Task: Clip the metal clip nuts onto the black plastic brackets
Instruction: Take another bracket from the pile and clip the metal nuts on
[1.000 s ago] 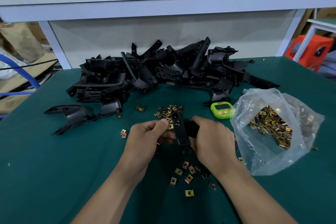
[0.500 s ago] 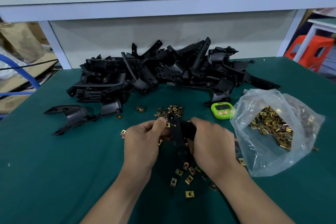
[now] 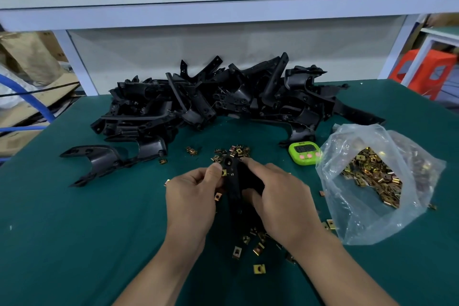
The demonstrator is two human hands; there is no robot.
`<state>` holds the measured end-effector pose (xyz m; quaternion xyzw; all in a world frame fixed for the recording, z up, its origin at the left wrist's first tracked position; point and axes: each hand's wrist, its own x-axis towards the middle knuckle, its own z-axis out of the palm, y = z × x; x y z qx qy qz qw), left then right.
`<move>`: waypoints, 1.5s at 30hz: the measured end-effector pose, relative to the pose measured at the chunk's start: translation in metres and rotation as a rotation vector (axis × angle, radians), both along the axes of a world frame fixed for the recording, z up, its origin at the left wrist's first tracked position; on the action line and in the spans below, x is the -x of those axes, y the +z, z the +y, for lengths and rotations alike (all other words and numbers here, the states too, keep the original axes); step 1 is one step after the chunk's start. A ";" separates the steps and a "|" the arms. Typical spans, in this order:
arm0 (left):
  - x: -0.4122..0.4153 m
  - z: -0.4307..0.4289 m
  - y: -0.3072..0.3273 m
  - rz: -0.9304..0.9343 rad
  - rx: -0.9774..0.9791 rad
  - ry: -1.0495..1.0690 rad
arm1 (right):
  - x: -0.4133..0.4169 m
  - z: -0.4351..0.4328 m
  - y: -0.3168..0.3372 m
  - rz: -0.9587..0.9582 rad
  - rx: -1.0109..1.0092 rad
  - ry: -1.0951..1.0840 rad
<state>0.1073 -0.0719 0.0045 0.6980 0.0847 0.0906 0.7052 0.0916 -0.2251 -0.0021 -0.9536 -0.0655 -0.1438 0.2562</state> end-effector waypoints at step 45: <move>-0.010 0.014 -0.015 -0.148 -0.624 -0.069 | -0.011 -0.019 -0.017 -0.033 -0.109 -0.257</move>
